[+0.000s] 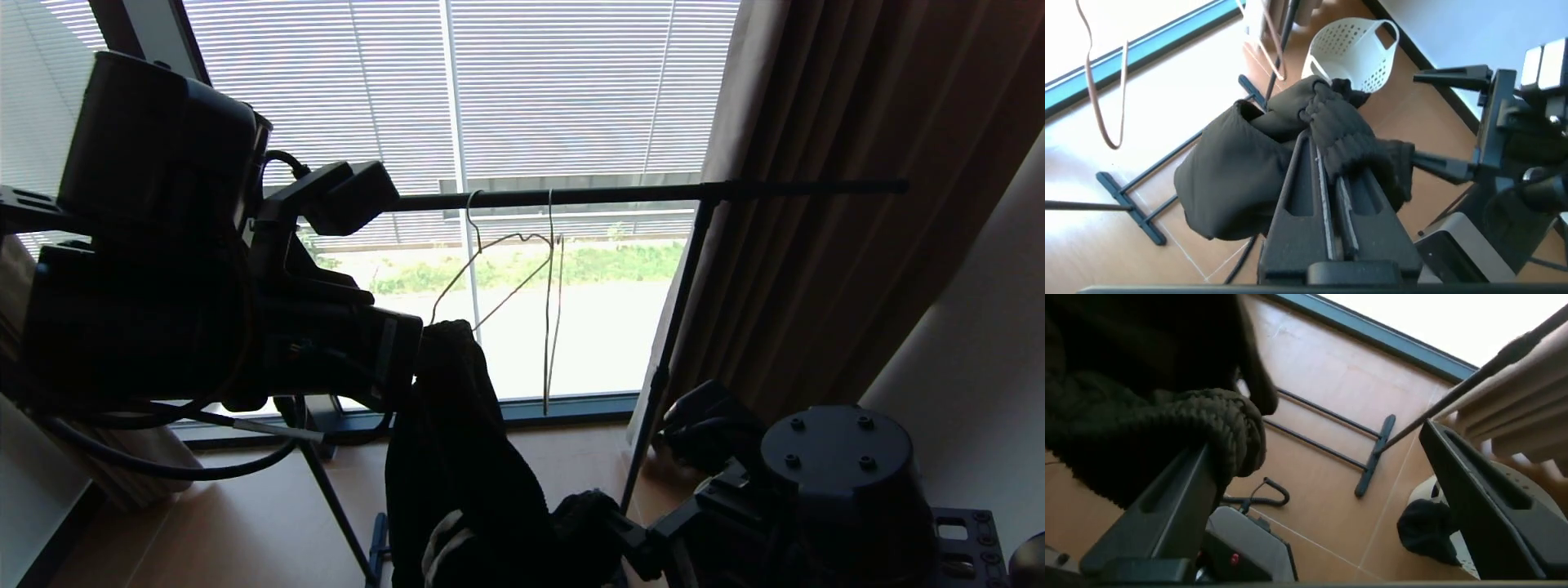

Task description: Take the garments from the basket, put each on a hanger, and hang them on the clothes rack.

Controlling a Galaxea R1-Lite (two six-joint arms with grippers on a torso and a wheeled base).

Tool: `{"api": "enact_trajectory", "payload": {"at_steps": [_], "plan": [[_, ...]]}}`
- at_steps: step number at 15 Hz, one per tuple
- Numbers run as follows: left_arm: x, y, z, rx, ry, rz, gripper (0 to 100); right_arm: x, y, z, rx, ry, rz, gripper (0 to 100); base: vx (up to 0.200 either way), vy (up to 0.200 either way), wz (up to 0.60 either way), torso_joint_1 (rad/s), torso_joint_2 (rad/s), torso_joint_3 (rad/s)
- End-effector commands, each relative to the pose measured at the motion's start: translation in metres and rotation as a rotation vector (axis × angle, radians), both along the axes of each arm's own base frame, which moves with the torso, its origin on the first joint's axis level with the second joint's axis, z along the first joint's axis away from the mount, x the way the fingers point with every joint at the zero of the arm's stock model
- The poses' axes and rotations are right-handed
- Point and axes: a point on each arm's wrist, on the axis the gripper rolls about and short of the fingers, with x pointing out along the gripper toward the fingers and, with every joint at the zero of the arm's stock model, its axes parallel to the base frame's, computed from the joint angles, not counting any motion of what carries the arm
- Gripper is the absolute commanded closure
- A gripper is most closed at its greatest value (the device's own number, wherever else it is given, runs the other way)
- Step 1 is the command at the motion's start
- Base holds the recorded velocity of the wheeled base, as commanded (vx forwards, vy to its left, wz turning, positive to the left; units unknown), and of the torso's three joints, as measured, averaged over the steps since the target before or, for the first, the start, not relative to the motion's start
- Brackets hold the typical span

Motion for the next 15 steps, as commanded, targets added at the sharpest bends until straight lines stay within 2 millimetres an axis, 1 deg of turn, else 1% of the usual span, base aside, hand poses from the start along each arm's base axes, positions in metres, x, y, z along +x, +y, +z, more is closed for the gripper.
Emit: {"api": "enact_trajectory", "payload": {"at_steps": [1, 3, 9, 11, 15], "plan": [[0.002, -0.002, 0.002, 0.003, -0.01, 0.008, 100, -0.007, -0.001, -0.005, -0.007, 0.015, 0.045, 0, 0.0, 0.0, 0.0, 0.0, 0.0, 0.0], [0.004, -0.002, 0.01, -0.008, -0.04, 0.026, 100, -0.011, -0.004, -0.01, -0.013, -0.036, 0.138, 0, 0.0, 0.0, 0.0, 0.0, 0.0, 0.0], [0.005, -0.001, 0.02, -0.024, -0.072, 0.045, 100, -0.017, -0.009, -0.022, -0.094, -0.101, 0.317, 0, 0.0, 0.0, 0.0, 0.0, 0.0, 0.0], [0.005, -0.002, 0.02, -0.025, -0.073, 0.043, 100, -0.017, -0.007, -0.02, -0.099, -0.12, 0.366, 0, 0.0, 0.0, 0.0, 0.0, 0.0, 0.0], [0.004, -0.001, 0.02, -0.023, -0.072, 0.045, 100, -0.014, -0.001, -0.008, -0.07, -0.212, 0.408, 0, 0.0, 0.0, 0.0, 0.0, 0.0, 0.0]]}}
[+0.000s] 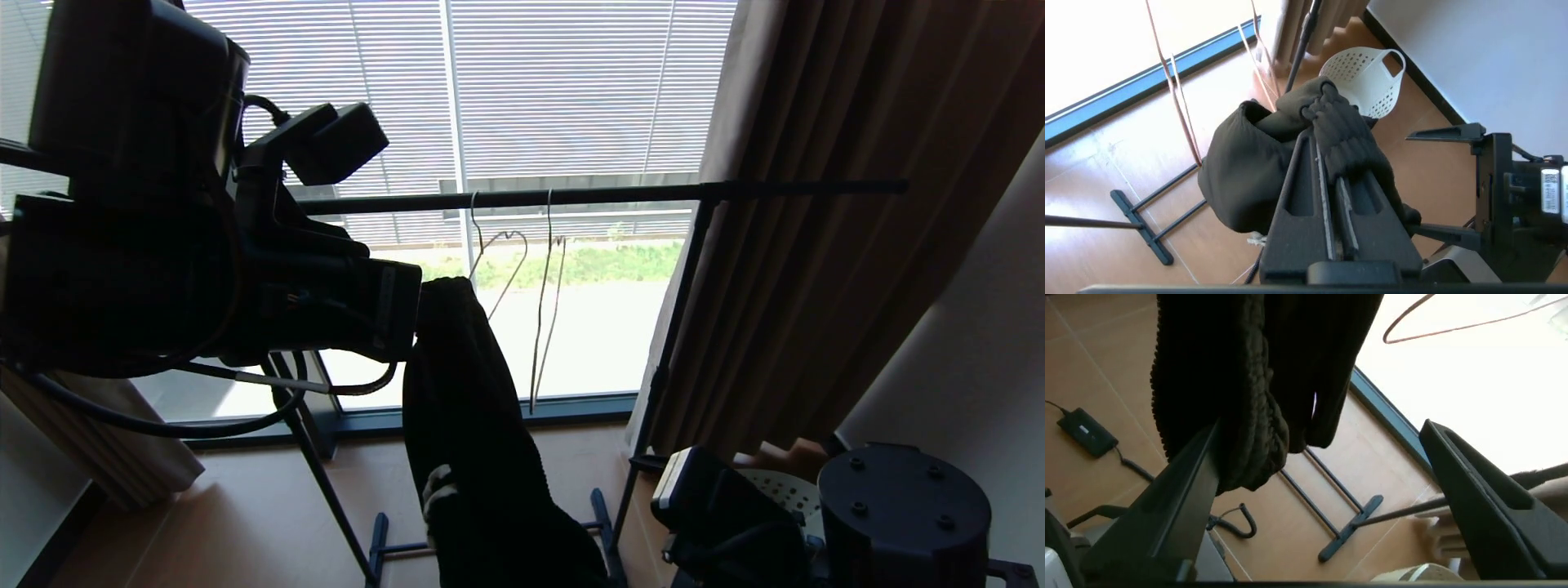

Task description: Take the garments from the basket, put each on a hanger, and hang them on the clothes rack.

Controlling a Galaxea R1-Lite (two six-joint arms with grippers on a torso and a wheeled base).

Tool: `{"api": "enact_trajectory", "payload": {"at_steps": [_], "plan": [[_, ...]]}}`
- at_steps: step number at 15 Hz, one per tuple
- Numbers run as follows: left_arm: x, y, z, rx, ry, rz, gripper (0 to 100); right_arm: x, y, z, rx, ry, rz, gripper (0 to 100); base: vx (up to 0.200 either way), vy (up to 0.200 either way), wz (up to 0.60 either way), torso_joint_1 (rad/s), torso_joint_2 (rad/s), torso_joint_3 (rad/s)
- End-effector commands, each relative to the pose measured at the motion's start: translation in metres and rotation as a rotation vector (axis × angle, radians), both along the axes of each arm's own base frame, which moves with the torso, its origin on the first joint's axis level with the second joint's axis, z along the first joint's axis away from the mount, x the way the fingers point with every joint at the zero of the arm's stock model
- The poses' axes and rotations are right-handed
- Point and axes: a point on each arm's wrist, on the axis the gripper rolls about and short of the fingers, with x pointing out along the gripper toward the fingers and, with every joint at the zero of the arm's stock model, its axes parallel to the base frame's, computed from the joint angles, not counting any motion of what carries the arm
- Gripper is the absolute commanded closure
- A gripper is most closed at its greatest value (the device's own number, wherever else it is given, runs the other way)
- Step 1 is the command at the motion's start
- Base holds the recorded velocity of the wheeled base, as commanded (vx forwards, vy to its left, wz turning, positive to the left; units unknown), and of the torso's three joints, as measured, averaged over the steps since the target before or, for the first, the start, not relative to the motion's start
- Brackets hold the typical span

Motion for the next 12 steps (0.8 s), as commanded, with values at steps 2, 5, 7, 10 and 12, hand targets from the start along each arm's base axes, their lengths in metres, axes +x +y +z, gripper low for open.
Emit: {"api": "enact_trajectory", "payload": {"at_steps": [2, 5, 7, 10, 12], "plan": [[-0.001, 0.001, -0.001, 0.003, 0.003, 0.0, 100, -0.003, 0.003, 0.005, 0.037, -0.018, 0.033, 0, 0.0, 0.0, 0.0, 0.0, 0.0, 0.0], [-0.001, 0.001, -0.005, 0.01, 0.017, 0.002, 100, -0.011, 0.014, 0.006, 0.075, -0.016, 0.082, 0, 0.0, 0.0, 0.0, 0.0, 0.0, 0.0], [-0.001, 0.001, -0.007, 0.012, 0.022, 0.003, 100, -0.013, 0.028, 0.006, 0.118, -0.004, 0.094, 0, 0.0, 0.0, 0.0, 0.0, 0.0, 0.0], [-0.002, 0.002, -0.005, 0.008, 0.017, 0.003, 100, -0.012, 0.037, 0.001, 0.102, 0.003, 0.103, 0, 0.0, 0.0, 0.0, 0.0, 0.0, 0.0], [-0.005, 0.003, -0.003, 0.001, 0.009, 0.0, 100, -0.007, 0.045, -0.012, 0.075, 0.027, 0.081, 0, 0.0, 0.0, 0.0, 0.0, 0.0, 0.0]]}}
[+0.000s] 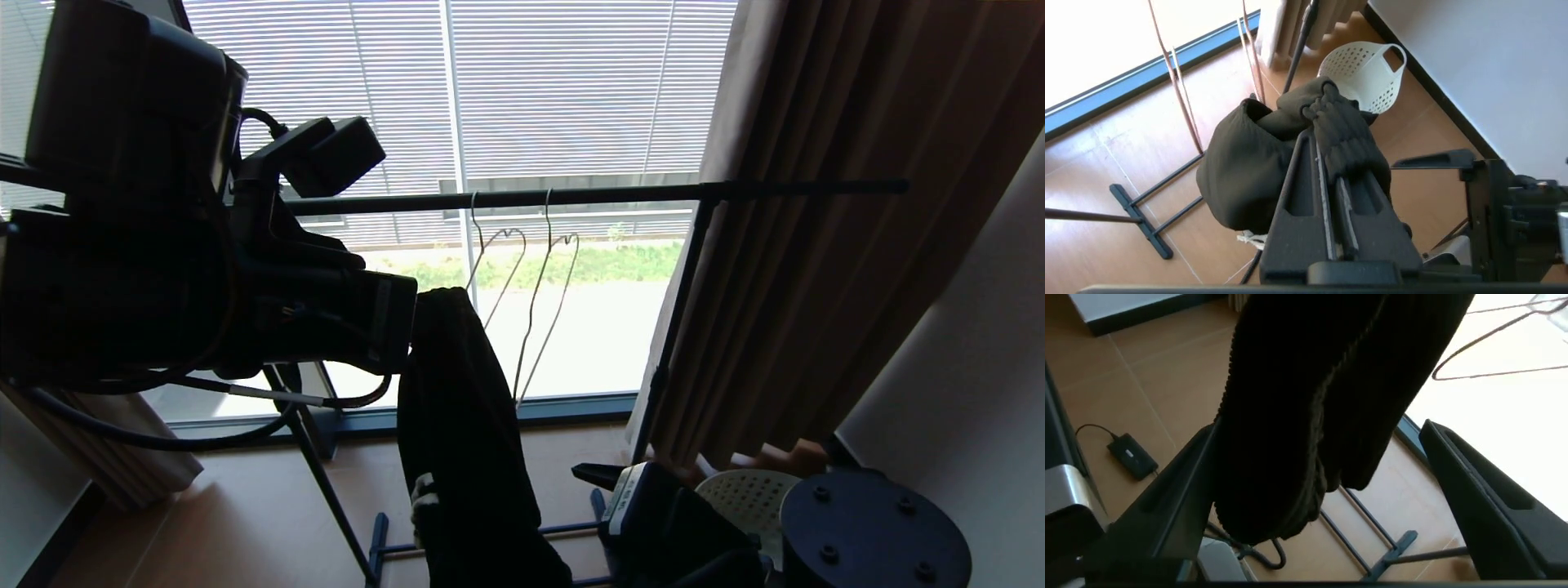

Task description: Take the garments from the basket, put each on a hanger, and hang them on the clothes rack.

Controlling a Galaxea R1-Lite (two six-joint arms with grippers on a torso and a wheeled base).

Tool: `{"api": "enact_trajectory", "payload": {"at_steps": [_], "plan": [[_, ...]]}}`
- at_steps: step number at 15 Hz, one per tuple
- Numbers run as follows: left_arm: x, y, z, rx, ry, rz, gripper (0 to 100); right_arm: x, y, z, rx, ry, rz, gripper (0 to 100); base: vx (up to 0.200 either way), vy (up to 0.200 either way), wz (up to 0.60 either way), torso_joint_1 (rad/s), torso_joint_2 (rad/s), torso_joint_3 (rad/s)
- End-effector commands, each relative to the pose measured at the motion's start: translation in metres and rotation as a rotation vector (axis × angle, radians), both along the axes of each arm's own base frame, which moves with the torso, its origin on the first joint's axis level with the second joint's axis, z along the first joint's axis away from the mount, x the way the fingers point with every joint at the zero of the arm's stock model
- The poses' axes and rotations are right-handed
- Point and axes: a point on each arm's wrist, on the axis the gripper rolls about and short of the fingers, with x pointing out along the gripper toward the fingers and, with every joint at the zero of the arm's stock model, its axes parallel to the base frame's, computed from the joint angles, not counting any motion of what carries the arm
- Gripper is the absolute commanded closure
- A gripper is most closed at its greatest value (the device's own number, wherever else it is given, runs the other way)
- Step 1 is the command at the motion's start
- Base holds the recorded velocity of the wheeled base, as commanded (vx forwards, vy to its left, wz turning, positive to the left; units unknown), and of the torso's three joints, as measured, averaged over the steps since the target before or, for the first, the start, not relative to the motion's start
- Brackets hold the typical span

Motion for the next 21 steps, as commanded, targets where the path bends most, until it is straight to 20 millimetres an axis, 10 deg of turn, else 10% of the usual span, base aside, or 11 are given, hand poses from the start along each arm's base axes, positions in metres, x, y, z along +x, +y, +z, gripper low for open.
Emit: {"api": "enact_trajectory", "payload": {"at_steps": [1, 5, 6, 21], "plan": [[-0.004, 0.002, 0.004, -0.01, -0.012, -0.003, 100, 0.007, 0.01, -0.019, -0.041, 0.039, -0.021, 0, 0.0, 0.0, 0.0, 0.0, 0.0, 0.0], [-0.01, 0.004, 0.006, -0.016, -0.019, -0.011, 100, 0.027, 0.002, -0.027, -0.039, 0.068, -0.101, 0, 0.0, 0.0, 0.0, 0.0, 0.0, 0.0], [-0.011, 0.005, 0.006, -0.015, -0.018, -0.011, 100, 0.03, 0.001, -0.028, -0.028, 0.083, -0.117, 100, 0.0, 0.0, 0.0, 0.0, 0.0, 0.0], [-0.024, 0.011, -0.061, 0.019, 0.127, -0.175, 100, 0.08, -0.061, 0.043, 0.381, 0.088, -0.481, 100, 0.0, 0.0, 0.0, 0.0, 0.0, 0.0]]}}
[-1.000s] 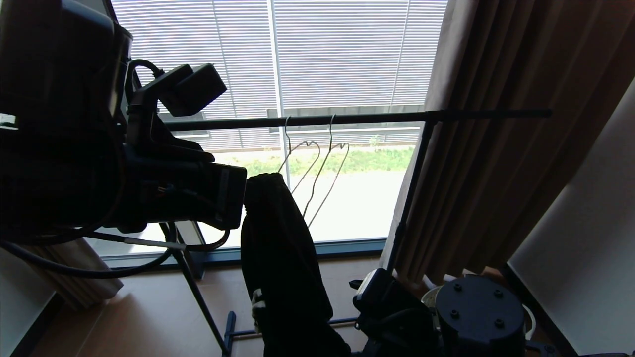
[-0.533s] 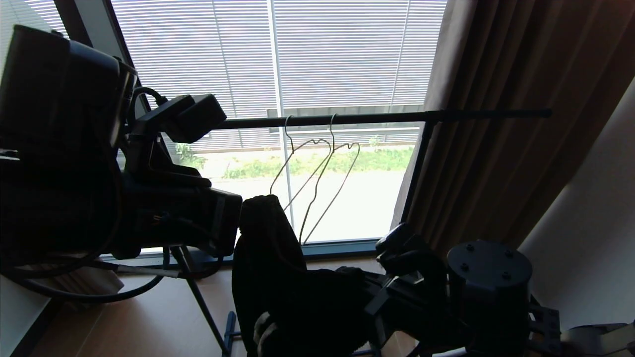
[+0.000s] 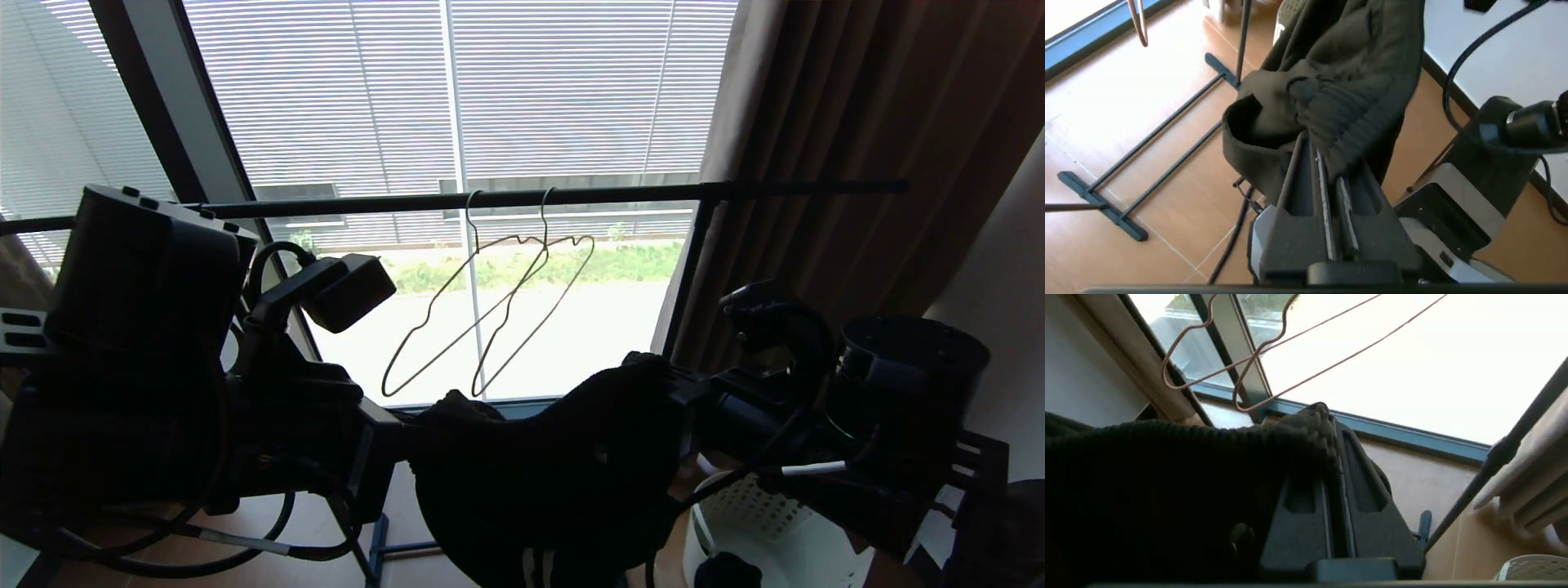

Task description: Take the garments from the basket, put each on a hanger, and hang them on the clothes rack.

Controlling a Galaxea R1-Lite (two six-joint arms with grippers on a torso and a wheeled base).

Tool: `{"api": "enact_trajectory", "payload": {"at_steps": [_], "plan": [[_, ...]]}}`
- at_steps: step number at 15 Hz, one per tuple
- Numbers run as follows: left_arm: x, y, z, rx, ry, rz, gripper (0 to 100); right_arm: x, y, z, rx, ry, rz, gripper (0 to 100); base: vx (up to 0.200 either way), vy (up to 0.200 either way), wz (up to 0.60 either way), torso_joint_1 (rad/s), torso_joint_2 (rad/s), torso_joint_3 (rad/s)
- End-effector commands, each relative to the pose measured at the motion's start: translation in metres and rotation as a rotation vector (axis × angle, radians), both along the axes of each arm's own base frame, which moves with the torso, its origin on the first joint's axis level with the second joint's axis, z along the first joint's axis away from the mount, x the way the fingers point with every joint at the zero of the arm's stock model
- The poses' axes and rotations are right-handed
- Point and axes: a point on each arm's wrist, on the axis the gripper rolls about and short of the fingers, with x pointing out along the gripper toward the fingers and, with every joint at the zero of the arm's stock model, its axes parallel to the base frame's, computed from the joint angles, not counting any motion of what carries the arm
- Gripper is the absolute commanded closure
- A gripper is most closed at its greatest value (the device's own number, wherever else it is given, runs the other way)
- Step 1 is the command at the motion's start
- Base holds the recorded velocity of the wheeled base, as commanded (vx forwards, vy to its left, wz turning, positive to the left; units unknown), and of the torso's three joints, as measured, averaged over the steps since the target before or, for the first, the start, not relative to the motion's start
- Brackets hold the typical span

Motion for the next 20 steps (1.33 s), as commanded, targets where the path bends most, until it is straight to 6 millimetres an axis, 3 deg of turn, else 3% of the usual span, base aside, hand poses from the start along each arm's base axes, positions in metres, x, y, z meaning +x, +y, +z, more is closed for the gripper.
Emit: {"api": "enact_trajectory", "payload": {"at_steps": [1, 2, 3, 7, 9, 11, 14, 20], "plan": [[0.0, -0.001, -0.004, 0.005, 0.007, -0.006, 100, -0.002, -0.013, 0.014, 0.035, -0.041, -0.031, 100, 0.0, 0.0, 0.0, 0.0, 0.0, 0.0], [0.001, -0.002, -0.006, 0.003, 0.005, -0.007, 100, -0.003, -0.016, 0.017, 0.04, -0.048, -0.037, 100, 0.0, 0.0, 0.0, 0.0, 0.0, 0.0], [0.001, -0.002, -0.008, 0.005, 0.003, -0.01, 0, -0.004, -0.016, 0.018, 0.042, -0.051, -0.037, 100, 0.0, 0.0, 0.0, 0.0, 0.0, 0.0], [-0.005, 0.003, -0.023, 0.052, -0.035, -0.047, 0, 0.001, -0.025, 0.019, 0.04, -0.056, -0.075, 100, 0.0, 0.0, 0.0, 0.0, 0.0, 0.0], [-0.015, 0.014, -0.022, 0.05, -0.052, -0.038, 0, 0.006, -0.031, 0.018, 0.037, -0.053, -0.104, 100, 0.0, 0.0, 0.0, 0.0, 0.0, 0.0], [-0.009, 0.023, -0.018, 0.041, -0.068, 0.015, 0, 0.008, -0.034, 0.016, 0.023, -0.048, -0.12, 100, 0.0, 0.0, 0.0, 0.0, 0.0, 0.0], [0.032, 0.044, -0.012, 0.086, -0.161, 0.128, 0, 0.009, -0.046, 0.015, -0.053, -0.044, -0.149, 100, 0.0, 0.0, 0.0, 0.0, 0.0, 0.0], [0.116, 0.042, -0.027, 0.189, -0.242, 0.143, 0, 0.007, -0.05, 0.011, -0.087, -0.049, -0.152, 100, 0.0, 0.0, 0.0, 0.0, 0.0, 0.0]]}}
